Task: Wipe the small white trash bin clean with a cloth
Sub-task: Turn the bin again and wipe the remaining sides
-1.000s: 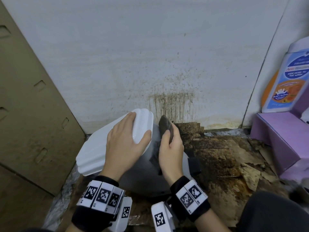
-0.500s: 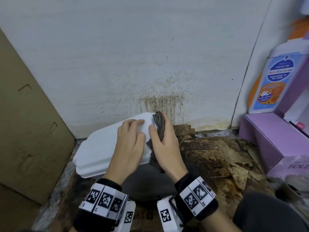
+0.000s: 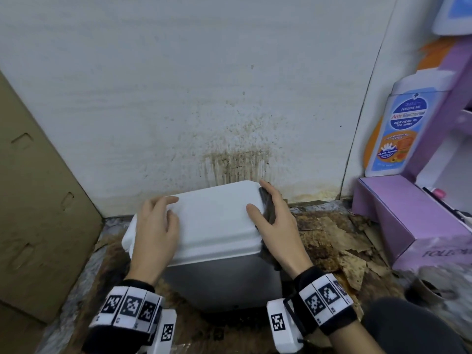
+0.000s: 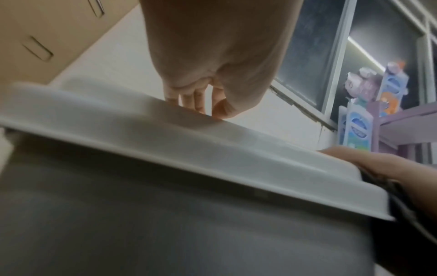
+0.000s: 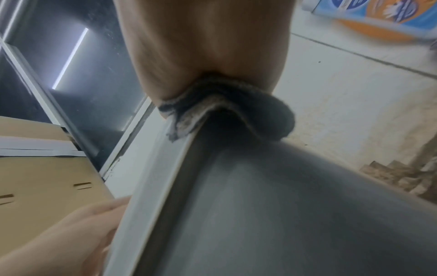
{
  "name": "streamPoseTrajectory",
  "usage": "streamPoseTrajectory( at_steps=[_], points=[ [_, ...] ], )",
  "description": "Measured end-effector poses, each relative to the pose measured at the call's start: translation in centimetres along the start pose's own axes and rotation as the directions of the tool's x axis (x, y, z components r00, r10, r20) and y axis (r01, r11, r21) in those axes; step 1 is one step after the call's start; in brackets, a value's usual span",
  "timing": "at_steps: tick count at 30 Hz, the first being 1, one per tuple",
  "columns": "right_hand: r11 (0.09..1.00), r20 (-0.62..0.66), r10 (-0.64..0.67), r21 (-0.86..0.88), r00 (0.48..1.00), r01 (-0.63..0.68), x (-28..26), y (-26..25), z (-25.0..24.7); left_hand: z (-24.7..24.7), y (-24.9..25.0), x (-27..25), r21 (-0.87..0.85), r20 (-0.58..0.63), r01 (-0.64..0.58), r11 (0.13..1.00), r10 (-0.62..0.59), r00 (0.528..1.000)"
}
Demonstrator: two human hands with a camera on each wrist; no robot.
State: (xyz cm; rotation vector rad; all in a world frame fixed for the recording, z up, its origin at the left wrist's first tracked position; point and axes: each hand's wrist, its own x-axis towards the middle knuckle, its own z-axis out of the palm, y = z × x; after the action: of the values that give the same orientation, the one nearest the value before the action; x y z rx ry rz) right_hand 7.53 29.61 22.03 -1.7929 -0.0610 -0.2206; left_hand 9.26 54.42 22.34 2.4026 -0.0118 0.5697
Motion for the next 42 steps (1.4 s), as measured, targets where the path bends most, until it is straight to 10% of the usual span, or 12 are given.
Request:
streamPoseTrajectory(
  at_steps=[7, 42],
  points=[
    [0.992, -0.031, 0.122, 0.007, 0.992, -0.122, 0.3, 1.6, -3.3, -0.4, -1.4, -1.0, 0.062, 0.213, 0.432, 0.900, -0.435, 0.875],
    [0.972, -0.336, 0.214, -0.019, 0.917, -0.234, -5.7, 2.4, 0.0, 3.4, -2.9, 0.6, -0.176, 0.285, 0.329, 0.928, -0.272, 0.919]
  ],
)
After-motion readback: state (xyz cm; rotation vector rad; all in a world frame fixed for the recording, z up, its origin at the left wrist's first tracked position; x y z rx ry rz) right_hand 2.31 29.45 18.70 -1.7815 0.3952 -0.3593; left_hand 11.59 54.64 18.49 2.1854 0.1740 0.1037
